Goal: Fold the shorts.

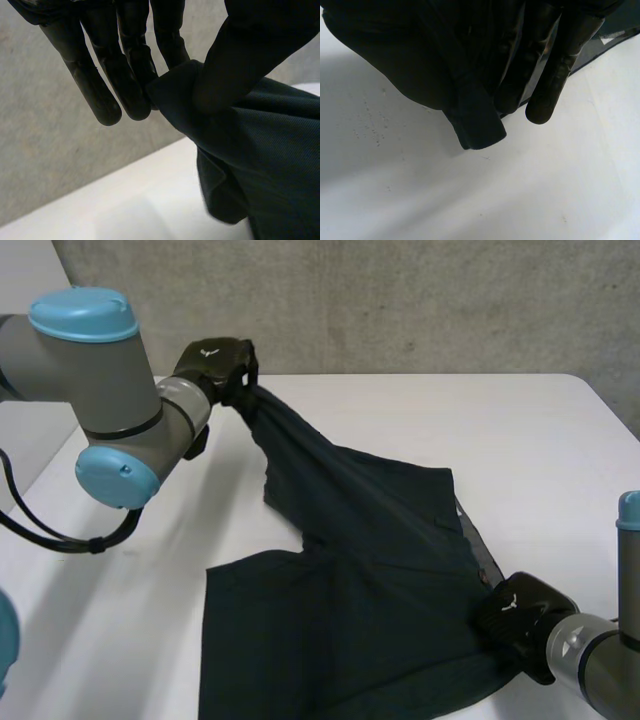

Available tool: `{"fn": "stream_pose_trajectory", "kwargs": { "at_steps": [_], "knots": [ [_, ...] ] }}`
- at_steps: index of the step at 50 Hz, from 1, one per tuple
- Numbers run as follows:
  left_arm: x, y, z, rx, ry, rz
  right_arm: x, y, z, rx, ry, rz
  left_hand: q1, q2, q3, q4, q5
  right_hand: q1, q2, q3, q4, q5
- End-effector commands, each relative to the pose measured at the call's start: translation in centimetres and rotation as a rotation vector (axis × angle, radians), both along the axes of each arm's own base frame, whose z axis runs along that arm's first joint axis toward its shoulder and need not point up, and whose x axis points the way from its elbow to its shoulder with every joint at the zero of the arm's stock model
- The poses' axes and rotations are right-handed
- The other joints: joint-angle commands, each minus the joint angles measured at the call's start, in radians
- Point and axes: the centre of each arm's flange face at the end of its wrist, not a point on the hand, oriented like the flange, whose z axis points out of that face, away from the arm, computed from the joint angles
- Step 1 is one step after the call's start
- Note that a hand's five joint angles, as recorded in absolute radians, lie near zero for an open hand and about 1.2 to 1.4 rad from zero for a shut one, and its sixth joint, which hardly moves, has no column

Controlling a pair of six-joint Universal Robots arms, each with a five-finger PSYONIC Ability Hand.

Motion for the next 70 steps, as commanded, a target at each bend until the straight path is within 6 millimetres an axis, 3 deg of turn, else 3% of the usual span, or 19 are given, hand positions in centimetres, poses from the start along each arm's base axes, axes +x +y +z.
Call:
{"fn": "stream_pose_trajectory", "kwargs": {
  "at_steps": [1, 3, 7, 13, 18, 20, 25, 29, 33, 38, 46, 52, 57, 70],
  "knots": [
    [-2.1, 0.3, -3.4, 0.006, -0.02, -0.069, -0.1, 0.3, -0.4, 0.018, 0.005, 0.0, 0.271, 0.203, 0.21, 0.205, 0.258, 0.421, 0.207, 0.2, 0.204, 0.221],
    [-2.6, -0.2, -5.2, 0.006, -0.052, -0.075, -0.1, 0.4, -0.5, 0.024, 0.007, 0.003, 0.271, 0.203, 0.21, 0.205, 0.258, 0.421, 0.207, 0.2, 0.204, 0.221],
    [-4.1, 0.0, -6.5, -0.021, -0.098, -0.117, -0.1, 0.5, -0.6, 0.028, 0.009, 0.0, 0.271, 0.203, 0.21, 0.205, 0.258, 0.421, 0.207, 0.2, 0.204, 0.221],
    [-5.5, 0.0, -7.4, -0.042, -0.089, -0.143, -0.2, 0.6, -0.7, 0.031, 0.01, 0.0, 0.257, 0.188, 0.196, 0.191, 0.244, 0.421, 0.207, 0.2, 0.204, 0.221],
    [-6.1, 0.5, -9.0, -0.02, -0.111, -0.146, -0.2, 0.6, -0.7, 0.031, 0.01, 0.0, -0.569, -0.638, -0.63, -0.636, -0.582, 0.421, 0.207, 0.2, 0.204, 0.221],
    [-6.0, 0.5, -9.0, -0.017, -0.113, -0.137, -0.2, 0.6, -0.7, 0.033, 0.009, -0.001, -0.618, -0.686, -0.679, -0.684, -0.631, 0.421, 0.207, 0.2, 0.204, 0.221],
    [-5.4, 0.4, -9.0, -0.004, -0.127, -0.105, -0.2, 0.6, -0.8, 0.028, 0.009, 0.0, -0.627, -0.695, -0.688, -0.693, -0.64, 0.421, 0.207, 0.2, 0.204, 0.221],
    [-2.5, 0.0, -7.9, 0.066, -0.169, -0.024, -0.2, 0.6, -1.0, 0.034, 0.011, -0.001, -0.624, -0.692, -0.685, -0.69, -0.637, 0.421, 0.207, 0.2, 0.204, 0.221],
    [0.4, 0.9, -7.0, 0.162, -0.224, 0.049, -0.2, 0.7, -1.1, 0.038, 0.012, -0.001, -0.63, -0.698, -0.691, -0.696, -0.643, 0.421, 0.207, 0.2, 0.204, 0.221],
    [2.5, 3.2, -7.5, 0.265, -0.279, 0.071, -0.2, 0.7, -1.1, 0.037, 0.011, 0.001, -0.618, -0.687, -0.679, -0.684, -0.631, 0.421, 0.207, 0.2, 0.204, 0.221],
    [4.7, 4.3, -9.1, 0.357, -0.305, 0.1, -0.2, 0.7, -1.4, 0.046, 0.013, 0.001, -0.554, -0.622, -0.615, -0.62, -0.567, 0.421, 0.207, 0.2, 0.204, 0.221],
    [5.3, 3.8, -9.7, 0.378, -0.302, 0.115, -0.2, 0.8, -1.4, 0.049, 0.014, 0.001, -0.507, -0.575, -0.568, -0.573, -0.52, 0.421, 0.207, 0.2, 0.204, 0.221],
    [4.6, 3.6, -11.5, 0.428, -0.27, 0.066, -0.3, 0.8, -1.5, 0.049, 0.014, 0.0, -0.471, -0.54, -0.533, -0.538, -0.485, 0.421, 0.207, 0.2, 0.204, 0.221],
    [3.3, 4.0, -11.4, 0.44, -0.202, -0.028, -0.4, 1.0, -1.7, 0.054, 0.018, -0.001, -0.416, -0.484, -0.477, -0.482, -0.429, 0.421, 0.207, 0.2, 0.204, 0.221]
  ]
}}
